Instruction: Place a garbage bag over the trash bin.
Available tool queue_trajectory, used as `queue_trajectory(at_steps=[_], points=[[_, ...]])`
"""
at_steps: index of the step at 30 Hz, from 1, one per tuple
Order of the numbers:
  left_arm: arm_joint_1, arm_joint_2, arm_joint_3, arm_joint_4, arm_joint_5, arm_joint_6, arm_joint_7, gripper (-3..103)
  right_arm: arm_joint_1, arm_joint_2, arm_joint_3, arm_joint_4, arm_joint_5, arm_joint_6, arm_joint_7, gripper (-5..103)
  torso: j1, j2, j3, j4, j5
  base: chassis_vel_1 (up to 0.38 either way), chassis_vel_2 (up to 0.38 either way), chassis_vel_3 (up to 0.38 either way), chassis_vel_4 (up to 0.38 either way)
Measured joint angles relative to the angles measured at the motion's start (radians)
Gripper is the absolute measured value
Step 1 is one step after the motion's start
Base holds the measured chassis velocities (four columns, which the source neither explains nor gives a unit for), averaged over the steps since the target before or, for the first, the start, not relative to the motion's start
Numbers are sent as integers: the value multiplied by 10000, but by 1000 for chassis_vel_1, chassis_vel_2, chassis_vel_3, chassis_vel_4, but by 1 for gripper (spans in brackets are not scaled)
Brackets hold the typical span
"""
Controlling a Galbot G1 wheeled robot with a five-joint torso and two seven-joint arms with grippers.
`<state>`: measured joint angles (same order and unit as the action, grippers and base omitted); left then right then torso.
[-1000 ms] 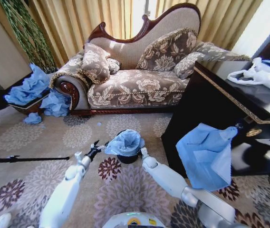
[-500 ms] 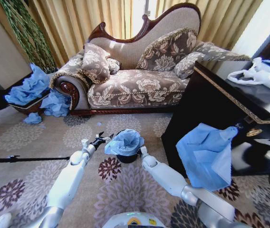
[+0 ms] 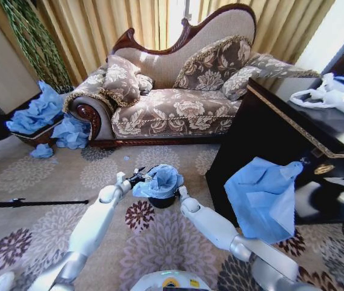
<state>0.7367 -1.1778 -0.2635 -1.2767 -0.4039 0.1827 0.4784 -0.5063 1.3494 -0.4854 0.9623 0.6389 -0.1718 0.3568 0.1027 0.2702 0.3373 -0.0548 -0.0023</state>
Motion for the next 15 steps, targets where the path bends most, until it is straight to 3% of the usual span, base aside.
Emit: queue_trajectory(at_steps=[7, 11, 15], points=[[-230, -183, 395, 74, 240, 408, -628, 93, -47, -56, 78, 7, -18, 12, -3, 0, 0, 0, 0, -1, -3, 0, 0, 0, 0], [-420, -308, 477, 318, 349, 543, -814, 75, -55, -55, 96, -4, -23, 21, -7, 0, 0, 0, 0, 0, -2, 0, 0, 0, 0], [-512, -370, 490, 450, 340, 549, -858, 64, -54, -48, 69, -50, -29, 30, -12, 0, 0, 0, 0, -1, -2, 0, 0, 0, 0]])
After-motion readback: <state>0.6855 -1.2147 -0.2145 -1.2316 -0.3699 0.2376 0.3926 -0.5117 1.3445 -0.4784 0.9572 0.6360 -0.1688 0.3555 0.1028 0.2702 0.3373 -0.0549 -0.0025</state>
